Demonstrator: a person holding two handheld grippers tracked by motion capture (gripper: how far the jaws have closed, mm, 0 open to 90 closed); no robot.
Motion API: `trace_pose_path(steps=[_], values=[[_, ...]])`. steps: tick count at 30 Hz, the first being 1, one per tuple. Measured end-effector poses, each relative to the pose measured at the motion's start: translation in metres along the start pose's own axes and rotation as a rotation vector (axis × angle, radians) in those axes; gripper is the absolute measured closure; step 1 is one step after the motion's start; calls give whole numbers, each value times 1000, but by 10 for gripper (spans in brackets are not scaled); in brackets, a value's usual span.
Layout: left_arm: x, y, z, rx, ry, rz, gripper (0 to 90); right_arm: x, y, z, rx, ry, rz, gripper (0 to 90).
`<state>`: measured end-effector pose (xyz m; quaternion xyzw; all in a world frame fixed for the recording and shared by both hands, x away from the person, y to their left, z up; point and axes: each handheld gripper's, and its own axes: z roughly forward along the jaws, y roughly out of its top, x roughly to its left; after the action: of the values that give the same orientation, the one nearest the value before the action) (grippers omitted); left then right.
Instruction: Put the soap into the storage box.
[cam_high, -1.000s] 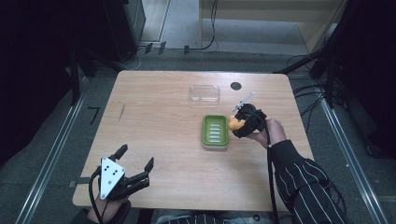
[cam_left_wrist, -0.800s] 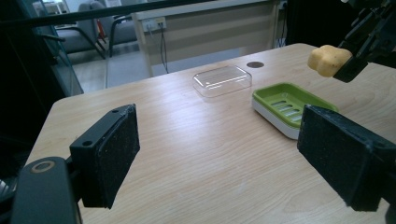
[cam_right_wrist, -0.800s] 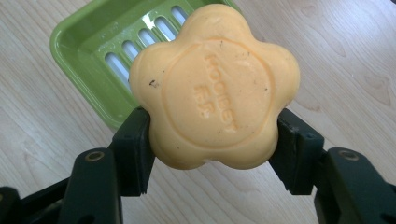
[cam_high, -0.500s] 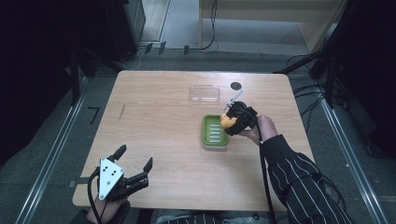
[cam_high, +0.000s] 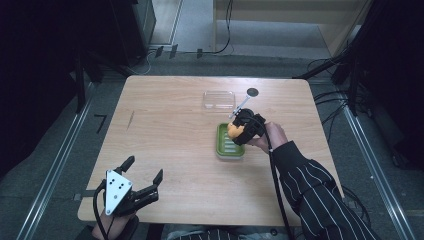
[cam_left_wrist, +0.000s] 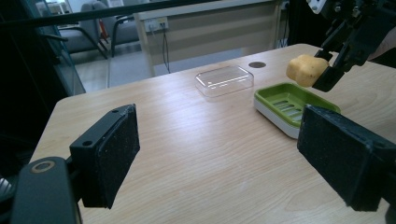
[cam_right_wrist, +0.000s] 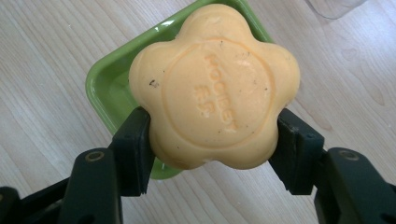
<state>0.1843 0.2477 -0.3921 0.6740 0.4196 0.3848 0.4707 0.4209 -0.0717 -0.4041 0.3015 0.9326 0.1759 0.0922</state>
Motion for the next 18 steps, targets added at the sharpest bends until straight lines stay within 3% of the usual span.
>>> trace_pose_path(steps=[18], values=[[0, 0, 0, -2, 1, -1, 130, 7, 9, 16, 43, 20, -8, 400]])
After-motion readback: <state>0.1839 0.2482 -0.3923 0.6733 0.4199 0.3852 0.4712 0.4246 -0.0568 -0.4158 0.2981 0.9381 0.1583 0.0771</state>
